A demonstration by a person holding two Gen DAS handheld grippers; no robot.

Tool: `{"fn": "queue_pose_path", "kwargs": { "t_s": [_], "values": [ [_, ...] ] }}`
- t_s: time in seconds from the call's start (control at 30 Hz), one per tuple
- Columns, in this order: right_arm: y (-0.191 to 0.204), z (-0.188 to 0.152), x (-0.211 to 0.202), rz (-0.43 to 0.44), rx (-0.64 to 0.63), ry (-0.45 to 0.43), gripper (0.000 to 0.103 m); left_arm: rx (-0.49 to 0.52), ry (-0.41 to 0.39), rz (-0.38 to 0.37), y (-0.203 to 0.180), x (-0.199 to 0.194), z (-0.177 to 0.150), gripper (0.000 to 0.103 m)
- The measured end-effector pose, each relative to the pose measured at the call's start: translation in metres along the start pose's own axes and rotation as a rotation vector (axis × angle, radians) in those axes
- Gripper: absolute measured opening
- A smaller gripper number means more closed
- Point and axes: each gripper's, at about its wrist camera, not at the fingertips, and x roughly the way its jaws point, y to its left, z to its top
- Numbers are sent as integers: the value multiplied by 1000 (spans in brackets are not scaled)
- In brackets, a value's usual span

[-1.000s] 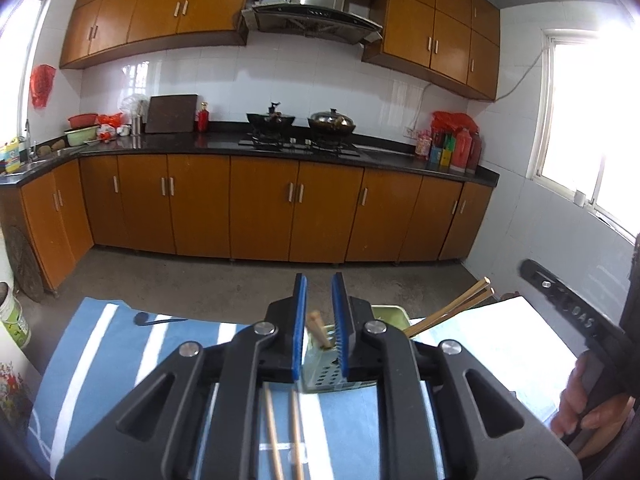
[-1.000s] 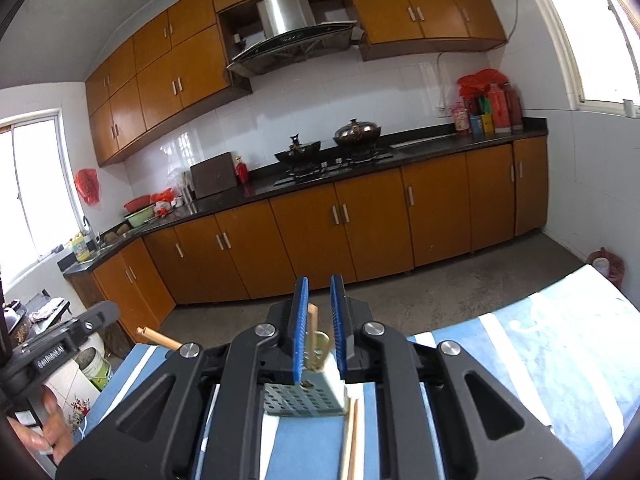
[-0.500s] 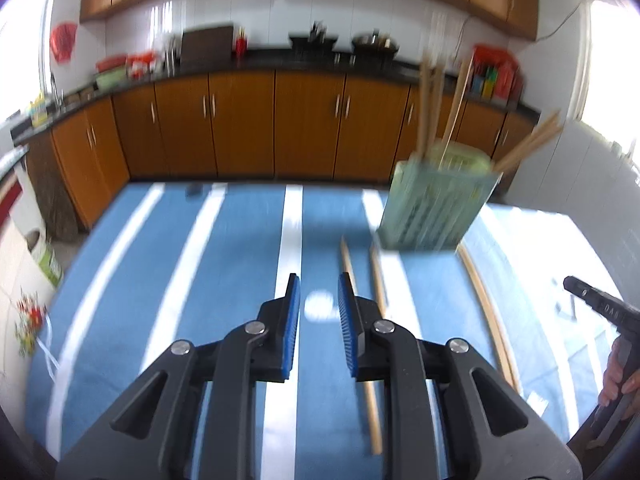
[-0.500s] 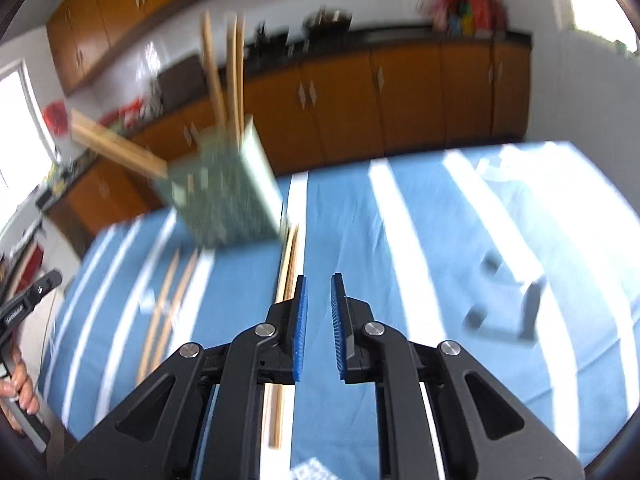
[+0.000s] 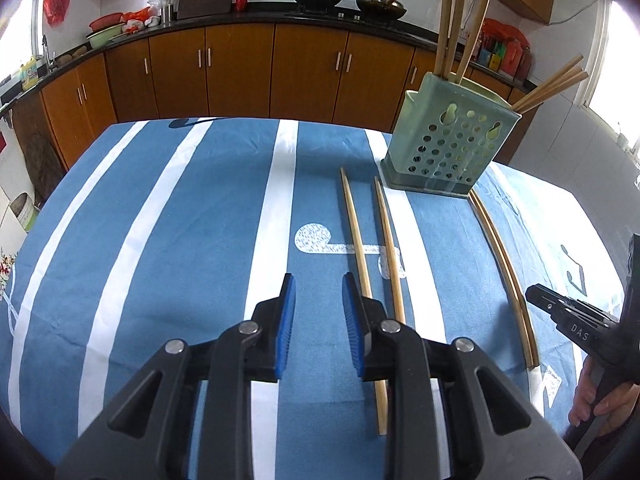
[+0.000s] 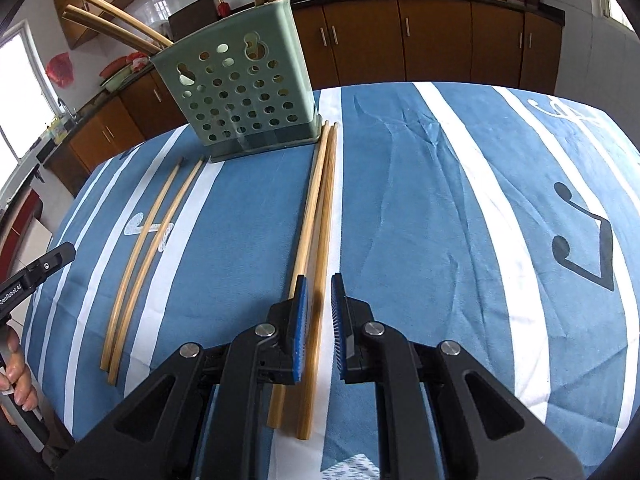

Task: Organize utensils
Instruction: 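Move both open tools back down to the chopsticks on the table, then grasp a chopstick with the right tool while the left tool grasps one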

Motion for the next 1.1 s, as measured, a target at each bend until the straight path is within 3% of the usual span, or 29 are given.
{"fn": "queue_pose_path", "kwargs": {
  "t_s": [0.43, 0.7, 0.97, 1.1],
  "values": [
    [-2, -3, 6, -74, -47, -2, 9, 6, 27, -17, -5, 14, -4, 25],
    [-59, 5, -4, -204, 112, -25, 8, 38, 56, -54, -22, 25, -11, 25],
    [-81, 6, -12, -215, 157, -33, 8, 79, 88, -43, -39, 40, -16, 24],
    [-77, 7, -10, -208, 150, -29, 8, 107, 99, -2, -45, 47, -19, 13]
  ]
}}
